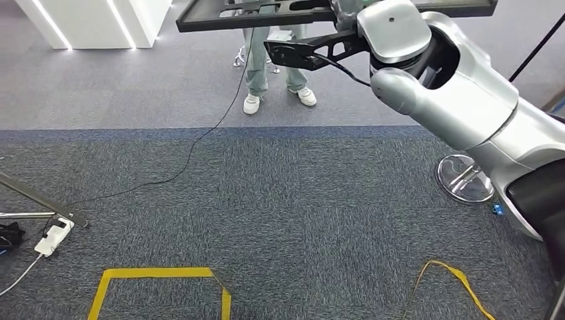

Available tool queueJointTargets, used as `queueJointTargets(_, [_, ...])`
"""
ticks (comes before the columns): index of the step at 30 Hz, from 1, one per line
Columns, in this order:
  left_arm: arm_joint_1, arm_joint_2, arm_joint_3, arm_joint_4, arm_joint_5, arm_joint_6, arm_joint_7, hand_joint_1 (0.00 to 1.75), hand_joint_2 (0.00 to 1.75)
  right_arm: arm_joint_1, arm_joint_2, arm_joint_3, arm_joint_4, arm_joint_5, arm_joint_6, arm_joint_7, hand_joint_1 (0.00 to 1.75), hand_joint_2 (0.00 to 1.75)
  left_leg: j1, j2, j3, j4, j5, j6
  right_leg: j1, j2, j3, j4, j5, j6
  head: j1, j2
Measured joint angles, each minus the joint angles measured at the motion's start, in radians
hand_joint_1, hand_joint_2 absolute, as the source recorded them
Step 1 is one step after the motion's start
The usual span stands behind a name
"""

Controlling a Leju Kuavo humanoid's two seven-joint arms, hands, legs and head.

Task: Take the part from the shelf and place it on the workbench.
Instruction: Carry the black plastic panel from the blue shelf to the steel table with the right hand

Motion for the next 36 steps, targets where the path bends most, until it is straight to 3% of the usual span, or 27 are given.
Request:
queueJointTargets(2, [0.004, -0.002, 0.0, 0.0, 0.0, -0.001, 0.002, 0.0, 1.75, -0.007, -0.001, 0.0, -0.004, 0.0, 0.001, 0.0, 1.75, 1.75, -0.003, 0.051, -0.024, 0.049, -0.027, -0.007, 0.002, -0.023, 0.007, -0.005, 0.0, -0.014, -0.005, 0.0])
queueJointTargets(3, [0.003, -0.003, 0.0, 0.0, 0.0, -0.001, 0.002, 0.0, 1.75, -0.011, -0.001, -0.001, -0.006, 0.0, 0.001, 0.0, 1.75, 1.75, -0.005, 0.085, -0.049, 0.102, -0.052, -0.009, 0.007, -0.034, 0.011, -0.007, -0.001, -0.019, -0.008, 0.0])
queueJointTargets(5, [-0.001, -0.004, 0.0, 0.0, 0.0, -0.001, 0.002, 0.0, 1.75, -0.015, -0.002, -0.001, -0.011, 0.0, 0.002, 0.0, 1.75, 1.75, -0.004, 0.113, -0.108, 0.222, -0.096, -0.008, 0.015, -0.058, 0.015, -0.007, -0.004, -0.025, -0.011, 0.0])
queueJointTargets(6, [-0.003, -0.005, 0.0, 0.0, 0.0, -0.001, 0.002, 0.0, 1.75, -0.015, -0.002, 0.0, -0.012, -0.001, 0.002, 0.001, 1.75, 1.75, -0.005, 0.116, -0.125, 0.254, -0.1, -0.004, 0.019, -0.07, 0.017, -0.007, -0.005, -0.028, -0.011, 0.0])
queueJointTargets(7, [-0.003, -0.005, 0.0, 0.0, 0.001, -0.001, 0.002, 0.0, 1.75, -0.015, -0.002, 0.0, -0.013, -0.002, 0.002, 0.001, 1.75, 1.75, -0.006, 0.117, -0.124, 0.25, -0.088, 0.0, 0.022, -0.082, 0.02, -0.007, -0.007, -0.03, -0.011, 0.0])
queueJointTargets(8, [-0.002, -0.006, 0.0, 0.0, 0.001, -0.001, 0.003, 0.0, 1.75, -0.015, -0.002, 0.0, -0.015, -0.004, 0.002, 0.002, 1.75, 1.75, -0.009, 0.12, -0.104, 0.21, -0.061, 0.005, 0.024, -0.093, 0.023, -0.007, -0.01, -0.031, -0.011, 0.0])
queueJointTargets(10, [-0.002, -0.006, 0.0, 0.0, 0.002, 0.0, 0.003, 0.0, 1.75, -0.017, -0.003, 0.0, -0.018, -0.006, 0.001, 0.003, 1.75, 1.75, -0.024, 0.153, -0.032, 0.078, -0.008, 0.017, 0.028, -0.113, 0.03, -0.009, -0.014, -0.031, -0.011, 0.0])
queueJointTargets(12, [-0.005, -0.005, 0.001, 0.0, 0.002, 0.002, 0.003, 0.0, 1.75, -0.019, -0.007, 0.0, -0.021, -0.007, 0.001, 0.003, 1.75, 1.75, -0.042, 0.183, 0.011, -0.004, 0.008, 0.029, 0.03, -0.13, 0.034, -0.014, -0.016, -0.027, -0.01, 0.0])
queueJointTargets(15, [-0.004, -0.001, 0.002, 0.0, 0.002, 0.005, 0.004, 0.0, 1.75, -0.019, -0.011, 0.002, -0.022, -0.009, 0.0, 0.004, 1.75, 1.75, -0.048, 0.164, 0.023, -0.034, 0.014, 0.043, 0.028, -0.147, 0.042, -0.024, -0.018, -0.016, -0.01, 0.0])
queueJointTargets(17, [-0.003, 0.0, 0.002, 0.0, 0.002, 0.004, 0.004, 0.0, 1.75, -0.019, -0.016, 0.003, -0.023, -0.009, -0.002, 0.004, 1.75, 1.75, -0.041, 0.147, 0.038, -0.055, 0.022, 0.052, 0.026, -0.113, 0.028, 0.012, -0.043, -0.01, -0.01, 0.0])
queueJointTargets(19, [-0.005, -0.001, 0.002, 0.0, 0.002, 0.003, 0.004, 0.0, 1.75, -0.017, -0.02, 0.005, -0.024, -0.009, -0.003, 0.004, 1.75, 1.75, -0.036, 0.129, 0.045, -0.061, 0.024, 0.058, 0.025, -0.068, -0.027, 0.122, -0.094, -0.007, -0.008, 0.0])
queueJointTargets(20, [-0.007, -0.002, 0.002, 0.0, 0.002, 0.002, 0.004, 0.0, 1.75, -0.014, -0.022, 0.007, -0.024, -0.009, -0.004, 0.004, 1.75, 1.75, -0.035, 0.118, 0.045, -0.06, 0.024, 0.059, 0.024, -0.06, -0.061, 0.184, -0.115, -0.004, -0.008, 0.0])
queueJointTargets(21, [-0.008, -0.002, 0.002, 0.0, 0.002, 0.002, 0.005, 0.0, 1.75, -0.009, -0.023, 0.009, -0.024, -0.009, -0.004, 0.004, 1.75, 1.75, -0.033, 0.105, 0.045, -0.058, 0.022, 0.059, 0.022, -0.057, -0.085, 0.224, -0.12, 0.0, -0.007, 0.0])
queueJointTargets(22, [-0.008, -0.003, 0.002, 0.0, 0.002, 0.002, 0.007, 0.0, 1.75, -0.004, -0.025, 0.011, -0.023, -0.009, -0.004, 0.004, 1.75, 1.75, -0.03, 0.091, 0.045, -0.054, 0.021, 0.057, 0.019, -0.056, -0.094, 0.23, -0.108, 0.004, -0.007, 0.0])
queueJointTargets(24, [-0.006, -0.004, 0.002, 0.0, 0.001, 0.002, 0.011, 0.0, 1.75, 0.001, -0.027, 0.013, -0.023, -0.009, -0.004, 0.004, 1.75, 1.75, -0.022, 0.063, 0.042, -0.038, 0.013, 0.047, 0.009, -0.043, -0.059, 0.141, -0.04, 0.014, -0.007, 0.0])
queueJointTargets(26, [-0.006, -0.003, 0.002, 0.001, 0.002, 0.003, 0.014, 0.0, 1.75, 0.0, -0.028, 0.014, -0.024, -0.009, -0.004, 0.004, 1.75, 1.75, -0.016, 0.037, 0.027, -0.012, 0.001, 0.032, -0.003, 0.005, -0.013, 0.039, -0.001, 0.023, -0.008, 0.0])
queueJointTargets(28, [-0.006, -0.002, 0.002, 0.001, 0.003, 0.004, 0.015, 0.0, 1.75, 0.002, -0.028, 0.016, -0.024, -0.009, -0.004, 0.004, 1.75, 1.75, -0.011, 0.012, 0.008, 0.002, -0.001, 0.018, -0.003, 0.031, 0.0, 0.01, -0.006, 0.019, -0.009, 0.0])
queueJointTargets(30, [-0.003, -0.002, 0.003, 0.001, 0.006, 0.005, 0.015, 0.0, 1.75, 0.005, -0.027, 0.018, -0.024, -0.009, -0.005, 0.004, 1.75, 1.75, -0.006, -0.009, -0.002, 0.0, 0.005, 0.008, 0.0, 0.007, 0.001, 0.005, -0.004, 0.004, -0.007, 0.0])
queueJointTargets(32, [0.001, -0.004, 0.003, 0.001, 0.011, 0.006, 0.015, 0.0, 1.75, 0.005, -0.026, 0.019, -0.024, -0.009, -0.005, 0.003, 1.75, 1.75, -0.008, 0.027, -0.02, 0.028, -0.011, -0.002, -0.001, -0.02, 0.007, -0.003, -0.001, -0.009, -0.011, 0.0])
queueJointTargets(34, [-0.001, -0.006, 0.003, 0.001, 0.014, 0.005, 0.015, 0.0, 1.75, 0.004, -0.025, 0.019, -0.024, -0.009, -0.005, 0.003, 1.75, 1.75, -0.01, 0.091, -0.067, 0.13, -0.061, -0.009, 0.005, -0.045, 0.012, -0.008, 0.0, -0.016, -0.018, 0.0])
queueJointTargets(36, [-0.003, -0.006, 0.004, 0.001, 0.015, 0.004, 0.014, 0.0, 1.75, 0.006, -0.025, 0.021, -0.023, -0.009, -0.005, 0.003, 1.75, 1.75, -0.009, 0.115, -0.121, 0.241, -0.1, -0.009, 0.012, -0.07, 0.014, -0.009, -0.002, -0.02, -0.021, 0.0])
